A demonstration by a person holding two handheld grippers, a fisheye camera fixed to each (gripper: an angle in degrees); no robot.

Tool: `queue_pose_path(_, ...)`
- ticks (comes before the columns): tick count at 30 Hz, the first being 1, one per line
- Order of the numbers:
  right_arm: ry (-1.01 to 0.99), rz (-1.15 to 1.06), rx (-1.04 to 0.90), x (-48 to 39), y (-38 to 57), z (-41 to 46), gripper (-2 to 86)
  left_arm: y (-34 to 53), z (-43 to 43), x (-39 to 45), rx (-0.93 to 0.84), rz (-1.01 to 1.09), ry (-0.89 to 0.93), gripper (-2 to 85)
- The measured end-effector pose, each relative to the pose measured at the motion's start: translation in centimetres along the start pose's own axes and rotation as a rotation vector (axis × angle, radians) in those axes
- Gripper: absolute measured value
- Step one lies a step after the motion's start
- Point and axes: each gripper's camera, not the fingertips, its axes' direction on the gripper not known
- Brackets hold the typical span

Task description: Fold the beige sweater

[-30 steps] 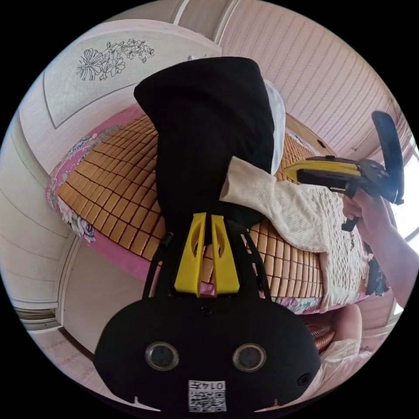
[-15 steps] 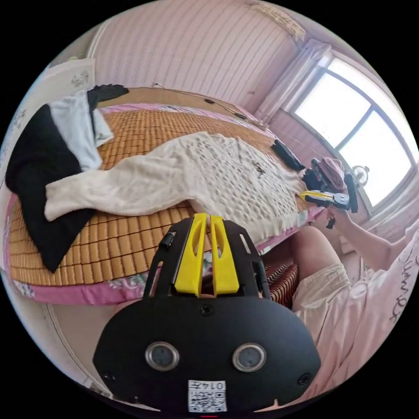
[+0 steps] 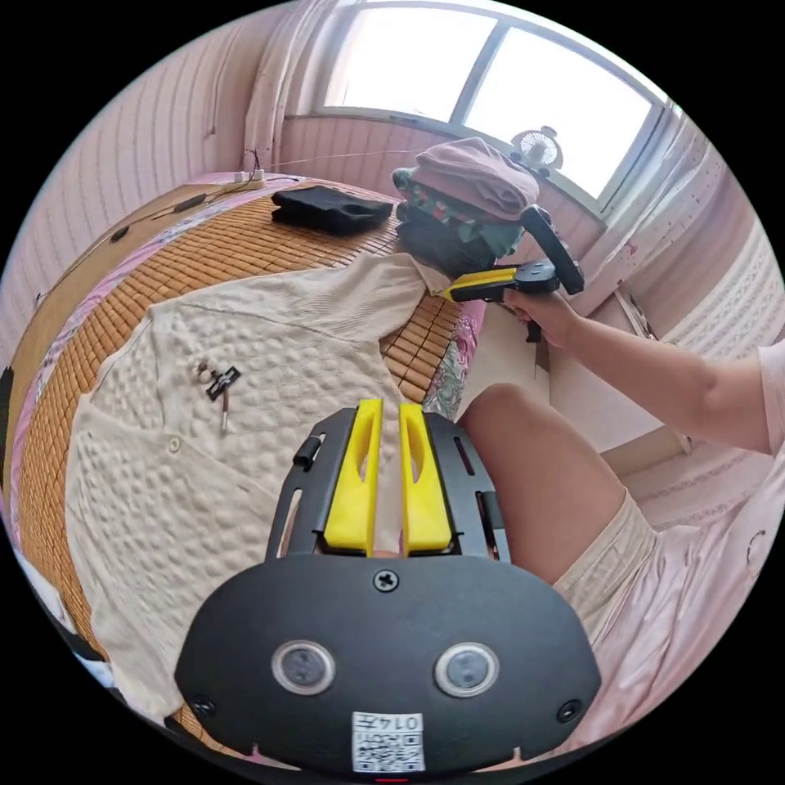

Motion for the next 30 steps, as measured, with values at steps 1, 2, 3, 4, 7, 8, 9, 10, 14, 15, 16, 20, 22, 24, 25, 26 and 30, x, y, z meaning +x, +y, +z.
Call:
queue_pose_path(1,0.004,0.013,-0.003,0.9,-0.5,0.7,8.5,-1.8,1.8,0.5,-0.016,0.021,-0.004,4.5)
queue_pose_path(2,-0.011,0.013,-0.016,1.7,-0.9,1.5,8.3,-2.7,2.7,0.7,-0.023,0.032,-0.005,4.6)
queue_pose_path(3,-0.015,0.009,-0.033,2.0,-1.1,2.0,8.2,-4.2,4.5,1.0,-0.037,0.048,-0.008,4.7)
queue_pose_path(4,-0.011,-0.001,-0.07,2.6,-1.4,2.9,7.0,-5.6,6.3,1.2,-0.048,0.058,-0.021,4.8)
queue_pose_path(7,0.026,-0.025,-0.08,4.0,-1.7,2.9,2.3,-8.5,10.4,1.1,-0.086,0.046,-0.034,4.9)
queue_pose_path(8,0.075,-0.023,-0.099,4.8,-2.0,2.3,1.8,-9.0,11.1,1.1,-0.093,0.048,-0.03,4.9)
queue_pose_path(9,0.105,-0.029,-0.099,5.1,-2.1,1.8,1.6,-9.8,12.3,1.1,-0.105,0.054,-0.031,4.9)
queue_pose_path(10,0.18,-0.049,-0.079,5.7,-2.3,0.5,1.3,-10.5,13.4,1.0,-0.123,0.06,-0.032,4.9)
queue_pose_path(14,0.339,-0.069,-0.032,7.8,-3.4,-2.9,0.5,-12.2,15.7,1.0,-0.157,0.09,-0.026,4.8)
queue_pose_path(15,0.324,-0.055,-0.03,8.2,-3.6,-3.2,0.4,-12.6,16.2,1.0,-0.165,0.101,-0.029,4.8)
queue_pose_path(16,0.288,-0.035,-0.029,8.7,-3.9,-3.6,0.4,-13.0,16.4,1.0,-0.165,0.108,-0.029,4.8)
queue_pose_path(20,0.196,-0.029,-0.024,9.2,-3.8,-4.2,3.9,-14.0,16.0,0.5,-0.123,0.124,-0.025,4.8)
queue_pose_path(22,0.17,-0.037,-0.028,9.1,-3.5,-4.2,5.9,-14.8,15.7,-0.7,-0.121,0.117,-0.043,4.9)
queue_pose_path(24,0.157,-0.042,-0.023,8.7,-3.1,-4.2,7.0,-15.0,15.5,-1.7,-0.128,0.1,-0.05,4.9)
queue_pose_path(25,0.145,-0.046,-0.015,8.3,-2.8,-4.0,7.0,-14.9,15.3,-2.3,-0.13,0.086,-0.042,4.8)
queue_pose_path(26,0.124,-0.061,0.001,7.6,-2.6,-3.8,6.4,-14.8,15.2,-2.5,-0.127,0.081,-0.04,4.8)
queue_pose_path(30,0.13,-0.106,-0.029,5.3,-2.1,-0.6,0.6,-13.2,14.8,-3.4,-0.127,0.042,-0.028,4.6)
